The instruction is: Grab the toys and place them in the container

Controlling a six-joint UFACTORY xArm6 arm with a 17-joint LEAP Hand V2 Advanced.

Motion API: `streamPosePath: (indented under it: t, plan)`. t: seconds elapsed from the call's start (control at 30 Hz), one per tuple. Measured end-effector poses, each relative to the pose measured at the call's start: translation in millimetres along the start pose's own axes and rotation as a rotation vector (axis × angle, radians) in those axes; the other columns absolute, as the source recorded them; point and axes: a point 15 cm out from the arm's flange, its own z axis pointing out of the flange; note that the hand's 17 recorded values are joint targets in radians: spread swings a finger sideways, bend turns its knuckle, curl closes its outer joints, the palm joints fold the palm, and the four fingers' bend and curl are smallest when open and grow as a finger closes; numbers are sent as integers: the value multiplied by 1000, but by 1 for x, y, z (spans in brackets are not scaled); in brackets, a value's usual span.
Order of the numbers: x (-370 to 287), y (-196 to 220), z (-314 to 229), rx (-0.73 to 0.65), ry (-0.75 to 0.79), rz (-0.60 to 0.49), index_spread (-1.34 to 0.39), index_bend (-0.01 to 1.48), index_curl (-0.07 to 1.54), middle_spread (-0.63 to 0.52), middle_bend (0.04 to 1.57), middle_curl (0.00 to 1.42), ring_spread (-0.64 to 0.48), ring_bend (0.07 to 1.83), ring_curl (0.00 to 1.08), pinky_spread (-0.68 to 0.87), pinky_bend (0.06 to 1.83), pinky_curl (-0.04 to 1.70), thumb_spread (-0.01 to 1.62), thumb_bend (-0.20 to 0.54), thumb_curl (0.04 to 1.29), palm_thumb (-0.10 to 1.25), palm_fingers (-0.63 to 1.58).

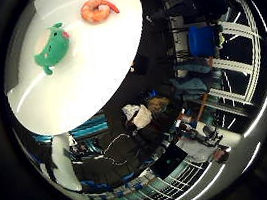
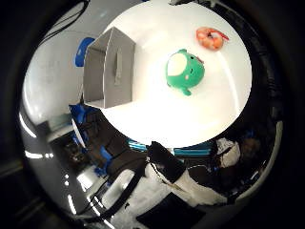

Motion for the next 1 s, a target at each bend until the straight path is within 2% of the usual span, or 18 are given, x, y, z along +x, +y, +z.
streamPosePath:
  t: [0.2, 0.43, 0.6, 1.0]
  plan:
    - [-14, -11, 38, -22, -25, -11, -349, 154, 251, 100, 196, 330, 220, 303, 257, 415, 464, 310, 1137, -21, 278, 471, 66]
    - [-23, -37, 86, 49, -10, -22, -350, 154, 253, 111, 196, 325, 220, 299, 258, 419, 472, 307, 1122, -22, 276, 467, 54]
    - [-42, -39, 135, 56, -40, -27, -350, 155, 255, 109, 196, 322, 220, 297, 258, 420, 474, 304, 1114, -21, 280, 477, 55]
    - [-54, -58, 174, 58, -60, -51, -360, 157, 261, 68, 222, 332, 216, 295, 258, 430, 455, 295, 1089, -18, 289, 498, 119]
